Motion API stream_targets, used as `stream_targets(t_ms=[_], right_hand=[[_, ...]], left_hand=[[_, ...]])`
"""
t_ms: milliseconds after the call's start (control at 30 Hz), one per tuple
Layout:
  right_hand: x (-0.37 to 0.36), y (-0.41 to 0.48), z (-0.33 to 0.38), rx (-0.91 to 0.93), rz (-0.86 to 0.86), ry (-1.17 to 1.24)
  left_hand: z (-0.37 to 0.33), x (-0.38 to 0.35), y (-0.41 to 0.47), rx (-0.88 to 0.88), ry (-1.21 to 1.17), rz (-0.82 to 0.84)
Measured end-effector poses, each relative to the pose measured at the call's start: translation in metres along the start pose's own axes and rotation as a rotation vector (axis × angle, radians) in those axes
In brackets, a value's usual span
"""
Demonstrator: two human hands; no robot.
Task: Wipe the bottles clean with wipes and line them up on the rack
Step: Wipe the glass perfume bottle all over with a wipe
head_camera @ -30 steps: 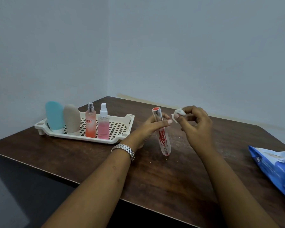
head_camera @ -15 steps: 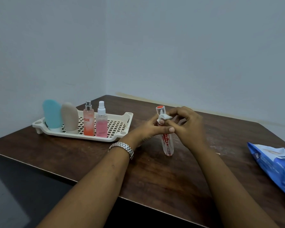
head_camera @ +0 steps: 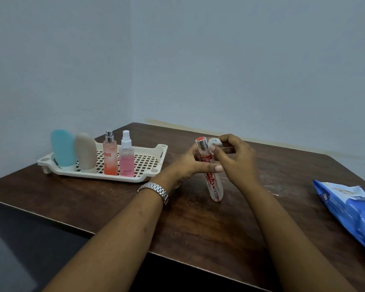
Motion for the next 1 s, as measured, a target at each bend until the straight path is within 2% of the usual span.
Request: stream_targets(t_ms=[400,633,833,1000], right_hand=[[-0.008,-0.001,-0.014,-0.172,0.084,0.199],[-0.003,-0.004,0.006,-0.166,0.156,0.307],[-0.011,-0.005,0.029,0.058,0.089,0.057],[-0.025,-0.015,0.066,0.416,0.015,-0.466]], left_hand=[[0.003,0.005,0.004,-0.018,-0.003,-0.103],[-0.007,0.027,-0.003,-0.059,0.289,-0.291],[-0.020,0.034,-0.011,-0.049,0.505,-0.385],[-0.018,0.034,-0.007,-0.047,0.556,-0.412]])
Point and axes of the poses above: each hand's wrist, its own y-axis towards the middle knuckle, its own x-axis out of the back of the hand, z = x × y, the point moved 10 cm from there along y, towards the middle knuckle, and after that the axes turned 14 degrees about y, right-handed, at the moved point
